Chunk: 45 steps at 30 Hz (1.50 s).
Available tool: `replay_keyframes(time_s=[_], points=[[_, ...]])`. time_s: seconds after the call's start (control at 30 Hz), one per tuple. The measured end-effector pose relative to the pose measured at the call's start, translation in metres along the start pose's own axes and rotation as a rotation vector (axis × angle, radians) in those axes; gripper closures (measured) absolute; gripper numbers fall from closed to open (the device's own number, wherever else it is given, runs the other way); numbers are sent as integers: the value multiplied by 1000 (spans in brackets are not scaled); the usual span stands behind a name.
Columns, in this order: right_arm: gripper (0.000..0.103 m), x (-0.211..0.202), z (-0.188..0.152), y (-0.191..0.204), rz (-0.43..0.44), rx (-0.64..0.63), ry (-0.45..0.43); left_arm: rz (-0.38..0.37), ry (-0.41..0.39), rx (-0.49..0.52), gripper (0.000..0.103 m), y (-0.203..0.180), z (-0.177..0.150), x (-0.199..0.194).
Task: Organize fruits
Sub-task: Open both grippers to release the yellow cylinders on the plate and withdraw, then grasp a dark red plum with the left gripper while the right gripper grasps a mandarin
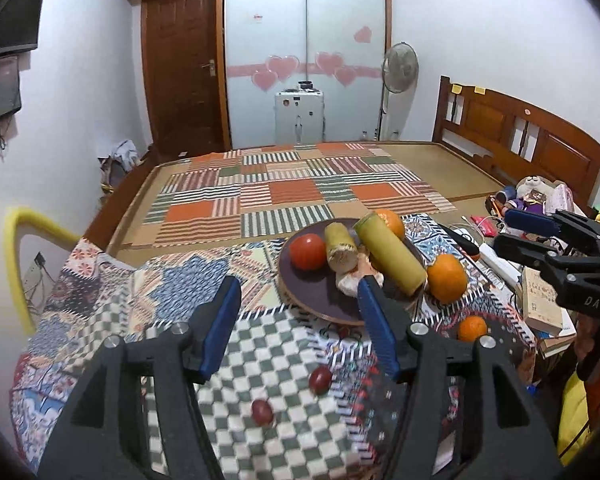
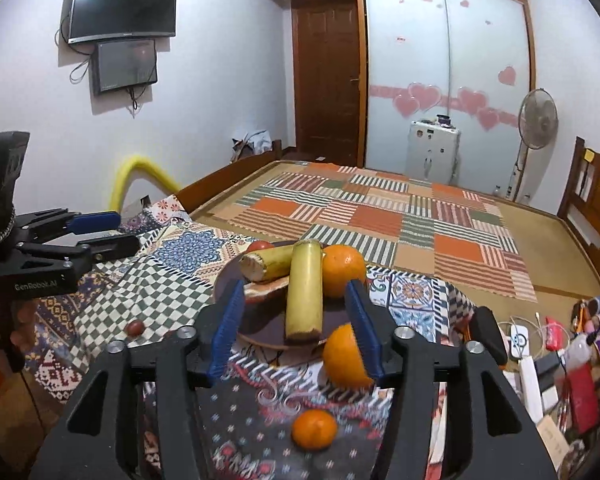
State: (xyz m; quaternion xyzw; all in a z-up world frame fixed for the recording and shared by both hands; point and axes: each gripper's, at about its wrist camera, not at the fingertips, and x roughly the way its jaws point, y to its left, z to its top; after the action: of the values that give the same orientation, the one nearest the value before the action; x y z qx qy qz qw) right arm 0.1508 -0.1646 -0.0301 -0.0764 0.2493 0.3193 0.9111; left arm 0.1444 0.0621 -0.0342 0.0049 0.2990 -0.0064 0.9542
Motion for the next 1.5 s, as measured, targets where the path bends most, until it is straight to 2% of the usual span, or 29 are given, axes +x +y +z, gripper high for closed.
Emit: replay_keyframes(time_s=[0.13,0.27,0.5,0.67,0.87,0.93,1.03,1.07,1.27,1.5], points=[[40,-10,-14,6,-27,8,-3,15,5,-8,36,7,-17,-15],[39,-14,-32,9,-29,29,17,11,32,-36,36,16,-39,-20],[39,-4,-70,12,-62,33,92,10,133,-102,36,35,-81,-1],[39,13,-87,10,-77,34,137,-6,176,-106,36,37,-101,14],[40,25,-93,-2,-76,77,149,-13,199,-80,52,33,-110,29],[40,28,-95,-4,-77,86,151,-8,205,-70,61,32,-109,35],[44,32,-96,-5,-68,90,154,-5,204,-64,69,31,-107,40],[47,34,-96,-5,-63,90,157,-9,203,-65,70,31,-107,42],[50,39,-98,-3,-83,71,153,2,220,-64,71,31,-105,56],[54,44,-97,-7,-77,84,157,24,224,-68,76,35,-107,63]])
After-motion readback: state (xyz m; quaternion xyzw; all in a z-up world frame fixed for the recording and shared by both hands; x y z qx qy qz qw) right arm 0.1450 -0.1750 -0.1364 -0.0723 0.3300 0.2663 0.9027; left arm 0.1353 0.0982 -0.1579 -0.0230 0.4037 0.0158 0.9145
